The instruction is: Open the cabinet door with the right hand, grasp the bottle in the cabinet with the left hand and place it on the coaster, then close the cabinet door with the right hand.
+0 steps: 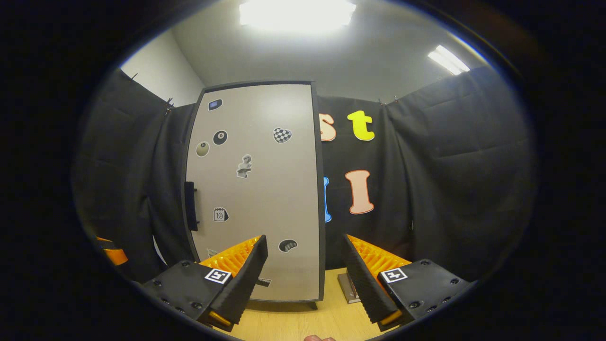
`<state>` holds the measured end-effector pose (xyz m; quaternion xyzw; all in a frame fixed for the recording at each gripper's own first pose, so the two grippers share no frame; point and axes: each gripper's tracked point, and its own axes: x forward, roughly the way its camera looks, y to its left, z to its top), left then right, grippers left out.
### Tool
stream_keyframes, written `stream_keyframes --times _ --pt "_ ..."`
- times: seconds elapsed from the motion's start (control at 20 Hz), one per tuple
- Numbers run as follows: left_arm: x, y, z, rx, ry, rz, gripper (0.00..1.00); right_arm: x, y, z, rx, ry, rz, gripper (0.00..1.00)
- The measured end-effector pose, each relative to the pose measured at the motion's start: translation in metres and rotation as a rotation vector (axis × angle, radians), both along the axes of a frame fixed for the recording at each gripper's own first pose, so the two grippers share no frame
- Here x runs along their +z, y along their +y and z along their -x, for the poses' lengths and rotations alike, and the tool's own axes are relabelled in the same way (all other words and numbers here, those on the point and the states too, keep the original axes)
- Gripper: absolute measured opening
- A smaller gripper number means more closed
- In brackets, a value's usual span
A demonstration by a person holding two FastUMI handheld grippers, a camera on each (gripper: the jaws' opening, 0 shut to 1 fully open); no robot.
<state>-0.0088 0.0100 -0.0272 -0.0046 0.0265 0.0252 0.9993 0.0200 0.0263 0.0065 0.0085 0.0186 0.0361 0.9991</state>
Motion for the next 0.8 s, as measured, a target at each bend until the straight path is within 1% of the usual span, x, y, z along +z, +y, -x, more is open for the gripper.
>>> stream_keyframes --times 0.05,0.1,0.15,0.2,0.25,0.3,0.35,0.4,0.45,0.5,0.55,0.75,0.8 --pt "-0.004 0.001 0.003 0.006 0.008 0.003 0.89 0.000 0.003 -0.003 0.009 0.014 0.001 0.99" --pt "-0.008 0.002 0.005 0.011 0.014 0.009 0.89 -0.001 0.008 -0.005 0.020 0.022 0.000 0.94" --pt "-0.010 0.003 0.008 0.015 0.018 0.015 0.89 0.001 0.012 -0.008 0.031 0.028 -0.001 0.99" --pt "-0.011 0.005 0.010 0.020 0.022 0.016 0.91 0.002 0.016 -0.010 0.041 0.031 -0.002 0.99" --pt "-0.014 0.006 0.013 0.026 0.025 0.014 0.91 0.004 0.021 -0.013 0.050 0.038 -0.004 0.94" --pt "-0.015 0.009 0.016 0.034 0.027 0.010 0.91 0.006 0.027 -0.016 0.064 0.044 -0.010 0.94" --pt "-0.017 0.011 0.017 0.039 0.030 0.007 0.91 0.008 0.033 -0.019 0.079 0.051 -0.019 0.99" --pt "-0.018 0.012 0.018 0.044 0.032 0.006 0.91 0.011 0.040 -0.023 0.097 0.056 -0.029 0.98" --pt "-0.020 0.013 0.022 0.049 0.035 0.007 0.91 0.015 0.047 -0.026 0.112 0.056 -0.036 0.94" --pt "-0.023 0.014 0.024 0.052 0.038 0.010 0.91 0.019 0.053 -0.029 0.124 0.052 -0.037 0.94" --pt "-0.024 0.015 0.025 0.055 0.041 0.013 0.91 0.024 0.059 -0.033 0.133 0.049 -0.034 0.99" --pt "-0.031 0.021 0.031 0.070 0.051 0.020 0.91 0.044 0.085 -0.049 0.156 0.039 -0.024 0.99" --pt "-0.032 0.023 0.033 0.073 0.053 0.022 0.91 0.047 0.094 -0.053 0.170 0.040 -0.026 0.94"
